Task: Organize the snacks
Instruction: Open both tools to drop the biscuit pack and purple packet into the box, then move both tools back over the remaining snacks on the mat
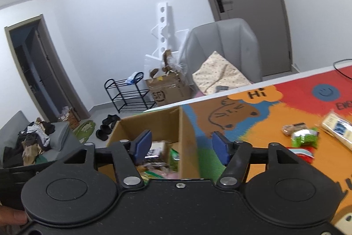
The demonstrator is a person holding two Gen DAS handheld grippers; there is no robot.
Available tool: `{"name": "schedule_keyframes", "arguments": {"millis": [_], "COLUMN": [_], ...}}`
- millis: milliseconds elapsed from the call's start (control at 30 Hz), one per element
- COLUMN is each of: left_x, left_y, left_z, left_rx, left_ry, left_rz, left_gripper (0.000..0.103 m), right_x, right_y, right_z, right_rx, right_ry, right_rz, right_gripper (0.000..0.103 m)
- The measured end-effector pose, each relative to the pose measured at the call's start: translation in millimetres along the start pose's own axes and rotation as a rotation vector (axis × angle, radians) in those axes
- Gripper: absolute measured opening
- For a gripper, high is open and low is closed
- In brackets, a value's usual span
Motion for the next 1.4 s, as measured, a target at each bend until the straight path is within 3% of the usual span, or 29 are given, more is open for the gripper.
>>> {"name": "schedule_keyframes", "arguments": {"millis": [433,1400], "left_x": [16,37], "left_y": [4,30], "left_z": [52,157], "left_rx": [0.071,0.186], "left_ry": [0.066,0.157], "left_rz": [-0.027,-0.081], "left_gripper": [0.098,0.099], "right_x": [9,23], "right_y": [-37,-78], "right_z": [49,159], "right_rx": [0.071,0.189], "right_ry": [0.052,0.159], "right_rz": [0.037,0.056], "right_gripper": [0.079,0.08]}}
Point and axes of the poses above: each gripper's, at about its wrist camera, not at the fingertips, and y roughly the way its jaws point, z to its right, x to its underside, the point moved 3 cm from there along y, roughly the way its jaws point, and after that the axes turned 5 degrees about -z, right-handed, at the moved point
